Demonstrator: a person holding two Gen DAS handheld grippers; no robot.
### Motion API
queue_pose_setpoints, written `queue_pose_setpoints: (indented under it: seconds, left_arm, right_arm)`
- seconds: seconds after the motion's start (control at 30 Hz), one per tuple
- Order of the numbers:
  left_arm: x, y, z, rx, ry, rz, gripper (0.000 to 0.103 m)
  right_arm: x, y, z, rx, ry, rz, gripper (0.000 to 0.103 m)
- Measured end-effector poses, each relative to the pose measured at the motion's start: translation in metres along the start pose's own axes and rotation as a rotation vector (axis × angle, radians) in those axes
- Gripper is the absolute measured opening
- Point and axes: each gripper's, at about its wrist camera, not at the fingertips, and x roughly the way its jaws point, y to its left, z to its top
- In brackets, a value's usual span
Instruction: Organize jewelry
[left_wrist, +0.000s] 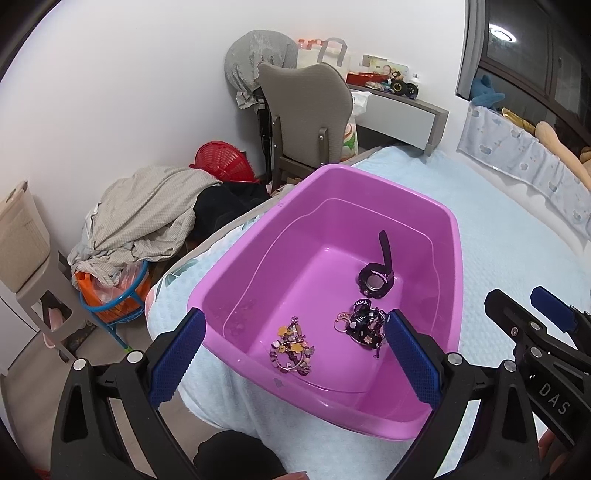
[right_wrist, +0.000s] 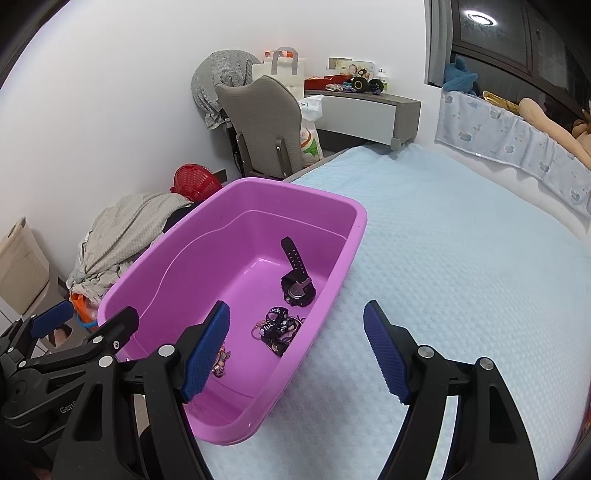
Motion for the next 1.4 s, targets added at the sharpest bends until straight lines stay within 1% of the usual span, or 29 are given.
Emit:
queue_pose_setpoints:
  seconds: [0.8, 1.0, 1.4]
  left_arm:
    - [0.002, -0.011, 0.002, 0.018, -0.001, -0.005, 0.096]
    - [0.002, -0.01, 0.002, 0.019, -0.016, -0.006, 0.096]
    - [0.007, -0.008, 0.004, 0.014, 0.007, -0.018, 0.096]
  right_arm:
    - [-0.003, -0.01, -0.005, 0.011, 0.001, -0.007, 0.072]
    - [-0.003, -0.012, -0.005, 0.012, 0.001, -0.009, 0.072]
    - [-0.003, -0.014, -0.007, 0.017, 0.004, -0.013, 0.072]
